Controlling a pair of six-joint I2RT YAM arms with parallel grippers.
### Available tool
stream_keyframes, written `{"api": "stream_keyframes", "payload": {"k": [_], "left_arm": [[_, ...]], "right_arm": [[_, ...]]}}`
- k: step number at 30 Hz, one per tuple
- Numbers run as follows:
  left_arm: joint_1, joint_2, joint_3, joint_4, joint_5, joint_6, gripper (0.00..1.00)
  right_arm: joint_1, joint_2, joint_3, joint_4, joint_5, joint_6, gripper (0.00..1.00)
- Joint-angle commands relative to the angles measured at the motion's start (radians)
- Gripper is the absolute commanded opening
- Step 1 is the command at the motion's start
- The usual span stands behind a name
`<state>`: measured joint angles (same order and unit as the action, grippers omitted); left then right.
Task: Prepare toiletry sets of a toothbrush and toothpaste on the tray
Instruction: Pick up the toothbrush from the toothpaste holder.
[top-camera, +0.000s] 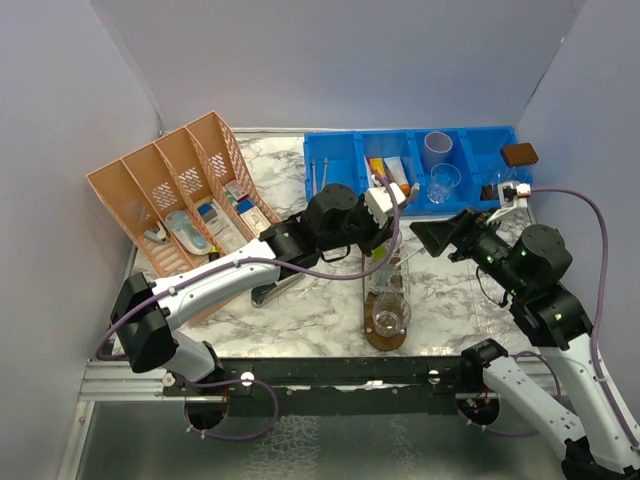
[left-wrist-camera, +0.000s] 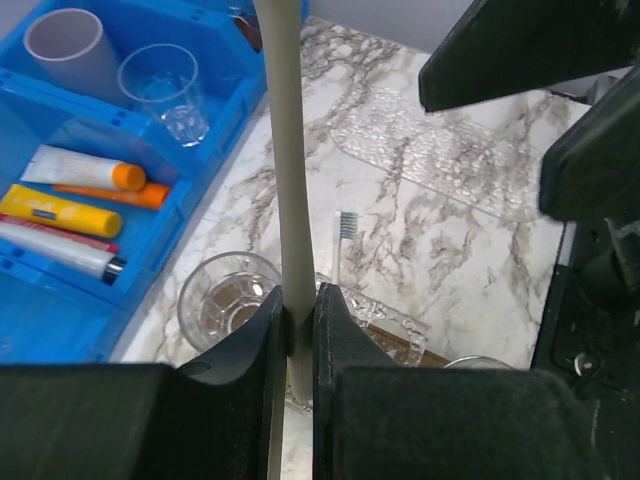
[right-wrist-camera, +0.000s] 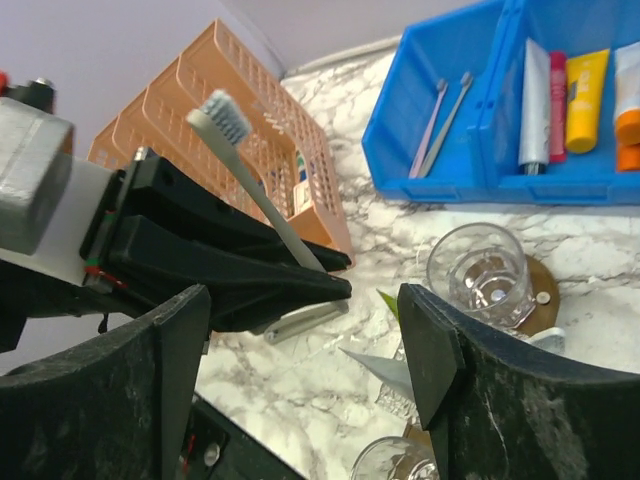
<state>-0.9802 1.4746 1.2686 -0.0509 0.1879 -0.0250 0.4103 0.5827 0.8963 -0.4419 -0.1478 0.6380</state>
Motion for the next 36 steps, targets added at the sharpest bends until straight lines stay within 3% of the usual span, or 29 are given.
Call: {"api": "stream_keyframes", "payload": {"k": [1, 9, 15, 22, 33, 36], "left_arm": [[-0.022, -0.043, 0.005, -0.019, -0.119, 0.083, 0.00], [-0.052, -0.022, 0.021, -0.050, -0.170, 0.112, 0.00], [-0.067, -0.018, 0.023, -0.059, -0.230, 0.135, 0.00], [-0.075, -0.005, 0.030, -0.074, -0.290, 0.150, 0.00], [-0.080, 0.003, 0.037, -0.085, -0.349, 0.167, 0.00], [-0.080, -0.004, 0.035, -0.085, -0.368, 0.161, 0.12]], "right_arm": [[-0.001, 0.066, 0.039, -0.024, -0.128, -0.003, 0.74], [-0.001, 0.176, 0.080, 0.125, -0.231, -0.074, 0.58], [-0.001, 0.231, 0.132, 0.098, -0.130, -0.127, 0.43], [-0.001, 0.287, 0.186, 0.062, -0.131, -0.156, 0.20], [-0.001, 0.315, 0.192, 0.055, -0.137, -0.184, 0.01], [-0.001, 0.294, 0.191, 0.048, -0.120, -0.200, 0.01]]}}
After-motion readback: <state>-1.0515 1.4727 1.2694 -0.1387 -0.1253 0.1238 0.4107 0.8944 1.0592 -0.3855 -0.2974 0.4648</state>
